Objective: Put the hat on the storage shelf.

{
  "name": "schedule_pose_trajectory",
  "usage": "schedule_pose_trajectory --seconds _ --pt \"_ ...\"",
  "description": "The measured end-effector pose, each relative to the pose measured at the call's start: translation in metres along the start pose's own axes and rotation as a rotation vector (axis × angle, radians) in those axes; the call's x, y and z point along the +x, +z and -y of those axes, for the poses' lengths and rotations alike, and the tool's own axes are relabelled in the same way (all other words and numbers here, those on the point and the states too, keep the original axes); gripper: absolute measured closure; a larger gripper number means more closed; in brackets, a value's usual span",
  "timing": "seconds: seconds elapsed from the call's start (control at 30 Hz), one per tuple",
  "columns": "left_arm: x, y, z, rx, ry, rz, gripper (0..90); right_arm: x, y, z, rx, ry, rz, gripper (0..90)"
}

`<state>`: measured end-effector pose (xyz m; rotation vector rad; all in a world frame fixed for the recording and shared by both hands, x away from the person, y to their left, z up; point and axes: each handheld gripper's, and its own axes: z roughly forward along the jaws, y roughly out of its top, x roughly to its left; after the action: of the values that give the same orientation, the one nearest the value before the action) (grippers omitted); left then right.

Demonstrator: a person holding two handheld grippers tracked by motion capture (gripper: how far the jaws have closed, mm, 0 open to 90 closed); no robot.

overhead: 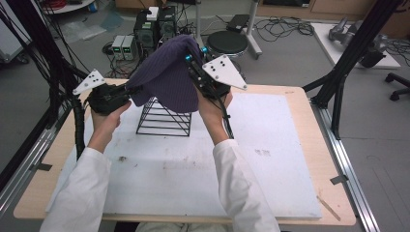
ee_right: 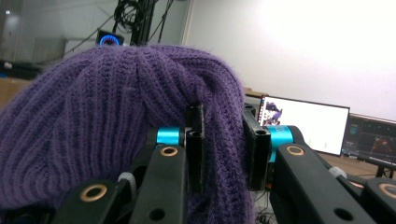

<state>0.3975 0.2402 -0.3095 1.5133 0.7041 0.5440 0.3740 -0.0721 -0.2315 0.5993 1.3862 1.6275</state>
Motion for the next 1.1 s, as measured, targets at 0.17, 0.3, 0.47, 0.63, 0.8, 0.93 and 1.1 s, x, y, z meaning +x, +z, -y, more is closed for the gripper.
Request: schedule_pose_trajectory --seconds 0.17,0.3,0.47,0.63,0.8,0.93,1.1 --pt "0.005 0.004 0.006 0.059 -0.022 0.021 80.9 0.004 0.004 0.006 0.045 0.004 0.0 74.9" --pt "0.009 0.007 0.01 0.097 -0.038 0.026 80.6 0.007 0.006 0.009 0.079 0.012 0.004 74.3" --pt "0.018 0.005 0.015 0.15 -0.059 0.041 80.4 0.011 0.009 0.014 0.144 0.006 0.012 73.9" --pt "0.024 0.006 0.02 0.211 -0.049 0.056 80.4 0.017 0.011 0.021 0.175 0.003 0.01 73.8" --pt "0.025 0.011 0.029 0.271 -0.047 0.064 80.4 0.018 0.01 0.035 0.236 0.023 0.025 73.8" --pt "0.024 0.012 0.037 0.285 -0.013 0.055 80.0 0.018 0.007 0.042 0.257 0.027 0.035 73.8" --pt "0.028 0.009 0.053 0.274 -0.048 0.057 80.0 0.022 0.004 0.053 0.282 0.028 0.03 73.2"
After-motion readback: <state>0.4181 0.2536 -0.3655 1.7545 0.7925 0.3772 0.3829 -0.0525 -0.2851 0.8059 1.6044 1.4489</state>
